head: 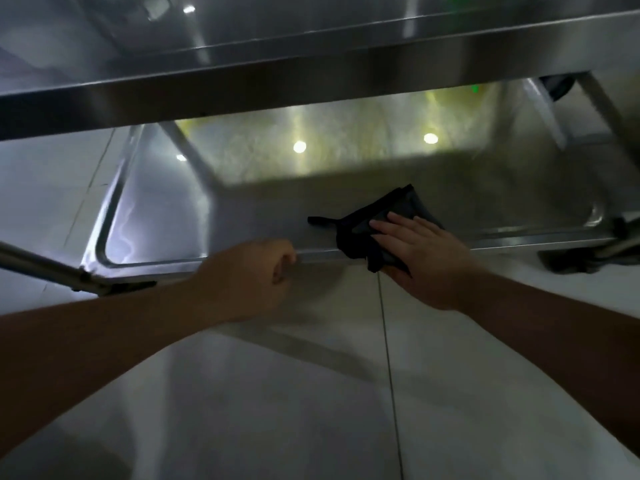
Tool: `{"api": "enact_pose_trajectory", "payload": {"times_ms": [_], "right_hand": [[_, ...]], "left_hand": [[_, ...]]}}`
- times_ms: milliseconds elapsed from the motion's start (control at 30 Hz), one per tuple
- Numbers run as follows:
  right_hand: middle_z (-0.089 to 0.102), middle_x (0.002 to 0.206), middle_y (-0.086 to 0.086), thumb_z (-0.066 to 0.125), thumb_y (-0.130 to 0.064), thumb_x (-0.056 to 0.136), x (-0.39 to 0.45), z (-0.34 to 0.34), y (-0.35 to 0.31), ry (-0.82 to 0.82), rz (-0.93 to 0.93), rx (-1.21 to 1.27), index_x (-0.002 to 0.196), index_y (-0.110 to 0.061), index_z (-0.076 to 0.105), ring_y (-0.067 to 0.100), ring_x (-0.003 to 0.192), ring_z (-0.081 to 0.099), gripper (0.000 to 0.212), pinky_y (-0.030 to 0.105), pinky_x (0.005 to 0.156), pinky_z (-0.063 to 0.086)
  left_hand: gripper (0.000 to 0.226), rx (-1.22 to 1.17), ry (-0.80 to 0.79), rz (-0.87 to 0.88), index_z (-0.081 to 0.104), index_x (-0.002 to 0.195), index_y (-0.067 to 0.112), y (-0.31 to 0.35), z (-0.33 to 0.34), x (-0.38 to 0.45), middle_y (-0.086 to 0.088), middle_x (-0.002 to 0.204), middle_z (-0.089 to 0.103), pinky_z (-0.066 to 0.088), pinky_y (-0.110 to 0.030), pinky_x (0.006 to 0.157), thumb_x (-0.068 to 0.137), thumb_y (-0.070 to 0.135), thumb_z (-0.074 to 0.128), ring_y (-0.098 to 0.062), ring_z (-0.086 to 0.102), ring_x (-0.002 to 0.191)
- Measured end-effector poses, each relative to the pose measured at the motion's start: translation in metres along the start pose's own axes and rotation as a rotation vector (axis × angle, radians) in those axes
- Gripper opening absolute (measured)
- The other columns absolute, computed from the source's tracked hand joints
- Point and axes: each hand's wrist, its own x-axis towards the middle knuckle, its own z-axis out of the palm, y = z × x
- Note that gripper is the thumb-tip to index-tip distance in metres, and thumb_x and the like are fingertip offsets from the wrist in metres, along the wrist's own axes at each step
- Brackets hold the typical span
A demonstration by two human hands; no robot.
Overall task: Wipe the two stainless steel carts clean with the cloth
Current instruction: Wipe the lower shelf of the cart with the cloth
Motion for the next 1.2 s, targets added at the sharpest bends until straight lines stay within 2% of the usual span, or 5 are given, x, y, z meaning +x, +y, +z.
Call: {"api": "enact_pose_trajectory", "payload": {"times_ms": [300, 433, 700, 1000, 1200], "right_hand": [[0.029, 0.166, -0.014, 0.031, -0.059, 0.102, -0.046, -0.015, 0.059, 0.009, 0.1, 0.014, 0.155, -0.032, 0.041, 0.011, 0.157, 0.017, 0.061, 0.04, 0.127, 0.017], [0.024, 0.168, -0.015, 0.03, -0.062, 0.1, -0.071, -0.026, 0.094, -0.011, 0.185, 0.029, 0.158, -0.031, 0.036, 0.008, 0.157, 0.01, 0.066, 0.037, 0.128, 0.011], [0.007, 0.17, -0.018, 0.022, -0.062, 0.1, -0.109, -0.031, 0.145, -0.037, 0.399, 0.035, 0.164, -0.029, 0.018, 0.003, 0.156, -0.003, 0.071, 0.034, 0.127, -0.001], [0.002, 0.172, -0.009, 0.015, -0.058, 0.101, -0.098, -0.022, 0.147, 0.053, 0.734, 0.096, 0.165, -0.026, 0.006, 0.014, 0.158, -0.002, 0.072, 0.036, 0.125, -0.002], [0.003, 0.173, 0.002, 0.019, -0.054, 0.098, -0.041, -0.035, 0.174, 0.049, 0.783, 0.129, 0.164, -0.024, 0.011, 0.026, 0.159, 0.0, 0.073, 0.046, 0.127, 0.002]], "left_hand": [[0.059, 0.012, 0.028, 0.345, 0.044, 0.147, 0.027, 0.084, 0.046, 0.05, 0.007, 0.147, 0.041, 0.04, -0.031, 0.108, 0.092, 0.031, 0.063, -0.016, 0.042, 0.132], [0.082, 0.051, 0.035, 0.347, 0.021, 0.165, 0.026, 0.114, 0.067, 0.062, 0.007, 0.171, 0.016, 0.013, -0.027, 0.123, 0.093, 0.035, 0.06, -0.011, 0.007, 0.159], [0.099, 0.167, 0.037, 0.373, -0.005, 0.169, 0.02, 0.154, 0.095, 0.082, 0.004, 0.176, -0.015, -0.014, -0.026, 0.126, 0.093, 0.041, 0.054, -0.012, -0.02, 0.16], [0.104, 0.203, 0.05, 0.361, -0.016, 0.167, 0.02, 0.18, 0.118, 0.106, 0.002, 0.175, -0.022, -0.007, -0.038, 0.131, 0.091, 0.054, 0.047, -0.014, -0.024, 0.159], [0.108, 0.206, 0.075, 0.413, 0.006, 0.17, 0.015, 0.17, 0.115, 0.107, -0.004, 0.178, -0.004, 0.005, -0.04, 0.132, 0.083, 0.055, 0.056, -0.018, -0.009, 0.163]]}}
